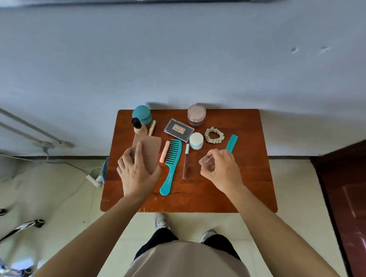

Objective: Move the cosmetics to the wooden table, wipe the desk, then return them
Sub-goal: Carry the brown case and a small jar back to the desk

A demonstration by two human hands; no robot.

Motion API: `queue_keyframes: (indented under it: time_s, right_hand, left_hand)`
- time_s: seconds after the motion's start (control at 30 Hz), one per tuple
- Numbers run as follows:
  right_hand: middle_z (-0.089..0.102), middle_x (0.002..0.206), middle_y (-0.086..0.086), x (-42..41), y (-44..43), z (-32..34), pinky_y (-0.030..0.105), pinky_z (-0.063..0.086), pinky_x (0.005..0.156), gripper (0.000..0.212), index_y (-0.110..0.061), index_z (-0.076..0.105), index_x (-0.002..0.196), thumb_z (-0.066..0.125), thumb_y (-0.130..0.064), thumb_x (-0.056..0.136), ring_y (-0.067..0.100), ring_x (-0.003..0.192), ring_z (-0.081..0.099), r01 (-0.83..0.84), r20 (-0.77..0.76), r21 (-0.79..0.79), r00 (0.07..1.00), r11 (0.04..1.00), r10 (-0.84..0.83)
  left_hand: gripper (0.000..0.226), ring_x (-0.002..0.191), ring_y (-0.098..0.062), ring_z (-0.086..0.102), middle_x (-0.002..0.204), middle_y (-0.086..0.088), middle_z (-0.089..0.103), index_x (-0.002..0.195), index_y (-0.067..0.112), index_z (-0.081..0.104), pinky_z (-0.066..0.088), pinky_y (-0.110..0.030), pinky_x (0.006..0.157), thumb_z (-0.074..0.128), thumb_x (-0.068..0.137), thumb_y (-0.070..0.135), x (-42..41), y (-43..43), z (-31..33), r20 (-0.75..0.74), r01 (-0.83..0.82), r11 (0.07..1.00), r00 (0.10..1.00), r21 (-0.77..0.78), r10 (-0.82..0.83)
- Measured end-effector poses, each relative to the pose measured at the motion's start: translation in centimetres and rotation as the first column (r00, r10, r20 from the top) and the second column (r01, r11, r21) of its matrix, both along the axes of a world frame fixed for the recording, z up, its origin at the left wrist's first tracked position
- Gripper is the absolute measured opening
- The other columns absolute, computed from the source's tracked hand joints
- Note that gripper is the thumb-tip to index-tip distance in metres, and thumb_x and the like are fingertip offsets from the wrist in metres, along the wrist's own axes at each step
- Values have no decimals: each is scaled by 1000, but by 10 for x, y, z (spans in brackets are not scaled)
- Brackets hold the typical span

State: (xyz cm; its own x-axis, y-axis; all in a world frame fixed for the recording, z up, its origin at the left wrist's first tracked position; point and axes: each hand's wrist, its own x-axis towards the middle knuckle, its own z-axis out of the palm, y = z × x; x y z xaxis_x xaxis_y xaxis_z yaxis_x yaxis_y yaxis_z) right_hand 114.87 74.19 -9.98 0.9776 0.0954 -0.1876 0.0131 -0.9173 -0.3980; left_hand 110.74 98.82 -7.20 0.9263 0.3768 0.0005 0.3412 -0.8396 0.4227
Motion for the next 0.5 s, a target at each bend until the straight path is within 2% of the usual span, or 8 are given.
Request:
queue_keyframes:
  time_s: [0.1,0.23,0.37,0.43,0.5]
  right_hand:
    - [56,115,-7,2,-25,35,18,49,68,48,-35,52,114,71,-55,75,12,103,52,75,183,14,980,997,-76]
    - [56,110,-12,-4,-66,90,14,39,60,42,-41,51,109,66,-61,75,8,100,51,253,400,40,882,967,-248]
    - [58,110,-10,-32,-102,131,20,46,65,42,-39,55,110,57,-63,76,11,102,52,491,592,72,679,868,-433]
    - [57,112,-13,-56,-118,145,24,48,68,44,-39,57,110,58,-62,74,11,103,52,599,631,114,572,792,-523]
    - [54,111,-18,-93,-133,154,26,49,69,45,-40,58,111,60,-62,72,9,102,52,711,658,131,459,691,-597]
  left_hand:
    - [89,126,-28,34,143,-5,34,146,37,22,42,-52,101,75,76,48,21,-30,38,143,80,997,987,-21,-76]
    - [87,124,-30,35,140,-8,38,146,33,27,43,-55,99,76,75,45,54,-75,95,312,236,970,927,-50,-209]
    - [86,128,-27,32,144,-5,35,148,32,27,40,-46,100,74,78,43,71,-118,139,427,451,887,825,-103,-370]
    - [83,128,-27,33,145,-6,36,148,30,30,38,-41,98,74,79,43,73,-139,152,485,566,818,746,-103,-455]
    - [81,127,-27,34,144,-7,37,147,31,32,38,-39,94,73,78,43,68,-162,160,520,695,712,646,-101,-558]
